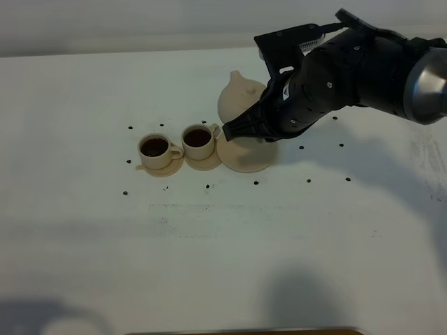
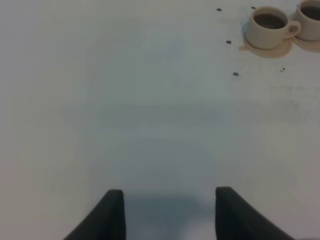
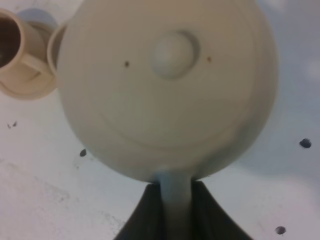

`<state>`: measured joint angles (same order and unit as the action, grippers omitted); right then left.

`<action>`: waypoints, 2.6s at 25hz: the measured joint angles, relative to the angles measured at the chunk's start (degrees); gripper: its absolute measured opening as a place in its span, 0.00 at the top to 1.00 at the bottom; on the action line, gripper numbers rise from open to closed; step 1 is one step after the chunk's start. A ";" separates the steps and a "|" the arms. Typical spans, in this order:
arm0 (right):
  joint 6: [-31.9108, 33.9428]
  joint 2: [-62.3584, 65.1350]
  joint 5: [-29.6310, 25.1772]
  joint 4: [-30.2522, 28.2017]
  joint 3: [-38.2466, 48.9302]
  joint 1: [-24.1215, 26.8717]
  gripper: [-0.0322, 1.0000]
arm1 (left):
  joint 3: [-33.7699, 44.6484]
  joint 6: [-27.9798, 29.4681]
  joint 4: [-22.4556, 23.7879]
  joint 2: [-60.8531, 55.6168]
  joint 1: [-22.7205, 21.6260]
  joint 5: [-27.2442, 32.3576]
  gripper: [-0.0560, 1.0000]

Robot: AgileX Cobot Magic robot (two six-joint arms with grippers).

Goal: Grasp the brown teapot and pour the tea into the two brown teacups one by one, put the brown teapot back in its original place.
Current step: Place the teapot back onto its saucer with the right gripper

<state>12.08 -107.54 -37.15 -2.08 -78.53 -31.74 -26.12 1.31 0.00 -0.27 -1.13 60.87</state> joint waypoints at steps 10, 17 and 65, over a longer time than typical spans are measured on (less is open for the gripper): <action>0.26 -4.83 1.76 -0.62 -0.13 0.00 0.89 | 0.00 0.00 0.00 0.00 0.00 0.00 0.50; 0.26 -8.03 3.44 -1.05 -0.20 0.00 0.89 | 0.00 0.00 0.00 0.00 0.00 0.00 0.50; -0.75 -10.26 5.74 -2.48 -0.26 0.00 0.64 | 0.00 0.00 0.00 0.00 0.00 0.00 0.50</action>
<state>11.33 -117.80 -31.41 -4.56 -78.79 -31.74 -26.12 1.31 0.00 -0.27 -1.13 60.87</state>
